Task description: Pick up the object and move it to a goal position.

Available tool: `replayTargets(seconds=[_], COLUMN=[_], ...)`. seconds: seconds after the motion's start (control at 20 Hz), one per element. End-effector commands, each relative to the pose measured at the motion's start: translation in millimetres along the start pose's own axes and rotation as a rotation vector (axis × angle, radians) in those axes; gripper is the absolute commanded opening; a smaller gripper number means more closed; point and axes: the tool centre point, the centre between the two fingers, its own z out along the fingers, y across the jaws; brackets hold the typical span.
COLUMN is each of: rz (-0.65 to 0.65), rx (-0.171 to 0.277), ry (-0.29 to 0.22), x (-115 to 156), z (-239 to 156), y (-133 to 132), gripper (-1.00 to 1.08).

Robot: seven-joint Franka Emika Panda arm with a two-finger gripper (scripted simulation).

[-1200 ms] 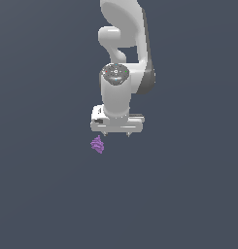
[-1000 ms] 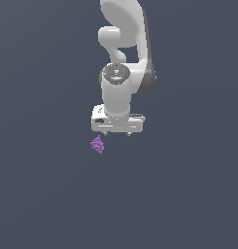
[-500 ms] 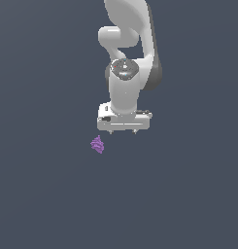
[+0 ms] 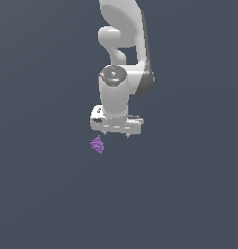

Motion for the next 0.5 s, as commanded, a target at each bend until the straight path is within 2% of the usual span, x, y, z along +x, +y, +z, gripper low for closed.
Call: replayTargets(seconds=[0.0,0.45], rz=[0.07,0.344], rx=[0.001,-0.003], ry=[0.003,0.019], x=[0.6,-1.2], z=[9.4,44.3], y=[14.9,73.9], gripper=[1.0,1.0])
